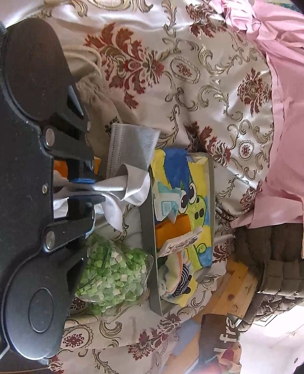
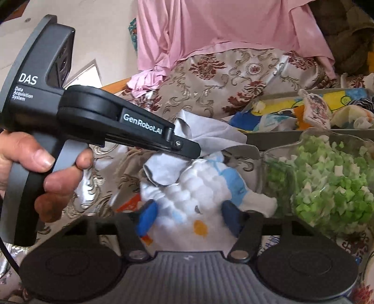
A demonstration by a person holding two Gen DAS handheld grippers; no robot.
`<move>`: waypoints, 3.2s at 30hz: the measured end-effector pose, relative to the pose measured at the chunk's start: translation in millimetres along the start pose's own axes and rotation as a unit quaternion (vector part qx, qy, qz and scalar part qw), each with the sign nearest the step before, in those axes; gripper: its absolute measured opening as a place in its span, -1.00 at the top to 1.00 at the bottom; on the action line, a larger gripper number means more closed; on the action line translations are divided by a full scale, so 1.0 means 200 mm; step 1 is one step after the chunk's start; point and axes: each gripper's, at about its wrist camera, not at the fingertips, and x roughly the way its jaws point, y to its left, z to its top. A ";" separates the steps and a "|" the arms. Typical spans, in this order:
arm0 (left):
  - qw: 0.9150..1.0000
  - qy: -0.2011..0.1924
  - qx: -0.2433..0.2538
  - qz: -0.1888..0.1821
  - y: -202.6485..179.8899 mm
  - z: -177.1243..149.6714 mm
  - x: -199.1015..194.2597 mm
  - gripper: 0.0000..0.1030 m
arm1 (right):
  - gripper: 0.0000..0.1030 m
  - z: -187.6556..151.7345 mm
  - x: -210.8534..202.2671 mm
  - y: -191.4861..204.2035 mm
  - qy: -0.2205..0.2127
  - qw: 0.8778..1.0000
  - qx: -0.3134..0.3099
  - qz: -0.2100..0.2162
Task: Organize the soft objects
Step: 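Lower the right tool onto the white printed towel and close it, then carry the grey cloth and white towel into the frog-drawing tray and open both tools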
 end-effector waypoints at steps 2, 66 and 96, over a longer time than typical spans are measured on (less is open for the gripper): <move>1.000 -0.002 0.002 0.004 0.01 -0.01 -0.05 0.87 | 0.24 0.00 -0.01 0.02 0.001 1.000 -0.008 -0.001; 1.000 -0.018 0.024 0.003 -0.10 0.05 -0.36 0.91 | 0.61 0.02 -0.11 -0.01 -0.005 1.000 -0.002 -0.019; 0.989 -0.136 -0.053 -0.033 -0.30 0.68 0.50 0.90 | 0.61 0.59 -0.08 -0.97 -0.209 0.951 0.158 -0.166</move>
